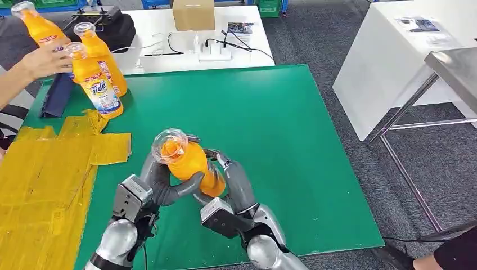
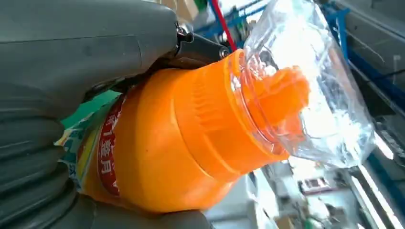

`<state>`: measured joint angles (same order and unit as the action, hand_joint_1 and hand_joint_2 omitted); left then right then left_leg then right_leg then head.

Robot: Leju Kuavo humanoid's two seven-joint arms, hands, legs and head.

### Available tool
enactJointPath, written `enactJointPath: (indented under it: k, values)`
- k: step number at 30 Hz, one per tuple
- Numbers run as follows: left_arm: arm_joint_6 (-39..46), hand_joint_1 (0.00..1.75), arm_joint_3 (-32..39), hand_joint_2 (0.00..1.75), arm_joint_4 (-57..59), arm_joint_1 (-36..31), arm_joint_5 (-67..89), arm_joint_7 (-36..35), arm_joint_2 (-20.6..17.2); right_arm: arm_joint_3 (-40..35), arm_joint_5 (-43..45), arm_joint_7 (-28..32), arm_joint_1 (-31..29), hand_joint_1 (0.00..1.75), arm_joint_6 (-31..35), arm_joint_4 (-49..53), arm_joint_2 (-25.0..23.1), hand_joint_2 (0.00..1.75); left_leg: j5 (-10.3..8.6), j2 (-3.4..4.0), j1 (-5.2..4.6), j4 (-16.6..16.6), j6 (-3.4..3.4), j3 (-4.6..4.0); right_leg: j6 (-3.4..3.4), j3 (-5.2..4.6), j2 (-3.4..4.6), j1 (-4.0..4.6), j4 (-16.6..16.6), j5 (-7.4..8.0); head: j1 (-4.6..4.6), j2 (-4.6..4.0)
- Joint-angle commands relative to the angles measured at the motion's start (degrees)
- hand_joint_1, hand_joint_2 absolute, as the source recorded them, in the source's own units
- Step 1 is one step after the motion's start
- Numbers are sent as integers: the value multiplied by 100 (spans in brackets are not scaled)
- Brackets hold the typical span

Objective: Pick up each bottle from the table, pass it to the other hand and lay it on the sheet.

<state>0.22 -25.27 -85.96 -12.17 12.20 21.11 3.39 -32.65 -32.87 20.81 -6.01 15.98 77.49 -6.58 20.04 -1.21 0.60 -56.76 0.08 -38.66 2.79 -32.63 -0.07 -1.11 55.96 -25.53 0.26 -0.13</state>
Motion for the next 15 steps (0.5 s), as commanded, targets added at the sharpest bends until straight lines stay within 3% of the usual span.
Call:
enactJointPath:
  k: [1, 2, 6, 8, 10, 12, 15]
  values:
    - [792, 175, 575, 175, 72, -322, 939, -209, -446, 390, 55, 46, 385, 0, 345, 931, 277, 175, 11, 5, 0, -5, 0, 16, -12, 19, -3, 3, 4, -11, 0, 0]
    - [1390, 175, 637, 175, 94, -378, 1814, -337, -499, 504, 43, 61, 456, 0, 376, 1016, 263, 175, 17, 5, 1, -10, 1, 27, -16, 33, -5, 6, 6, -16, 0, 0]
    - [2021, 175, 824, 175, 634, -803, 3610, -1068, -655, 775, 11, 81, 607, 0, 488, 1283, 267, 175, 19, -2, 4, -15, 0, 29, -20, 36, -17, 10, 9, -22, -2, 0]
    - [2098, 175, 915, 175, 985, -1000, 4038, -1231, -729, 849, -29, 67, 627, 0, 493, 1338, 276, 175, 12, -1, 4, -9, 0, 26, -17, 29, -12, 8, 5, -15, -2, 0]
    - [2347, 175, 847, 175, 1585, -1275, 5765, -1985, -930, 1000, -57, -6, 703, 0, 534, 1437, 259, 175, 6, 0, 2, -1, 1, 21, -12, 22, -9, 5, 0, -8, 0, 0]
    - [2075, 175, 729, 175, 2268, -1451, 6826, -2428, -1033, 1163, -73, -141, 768, 0, 520, 1507, 262, 175, 16, 4, 5, -8, 0, 41, -22, 44, -9, 10, 3, -17, 0, 0]
    - [2136, 175, 614, 175, 2937, -1556, 7311, -2592, -1061, 1306, 6, -190, 834, 0, 411, 1589, 275, 175, 6, 0, 0, 6, 1, 36, -14, 37, -9, 3, -7, -10, 0, 0]
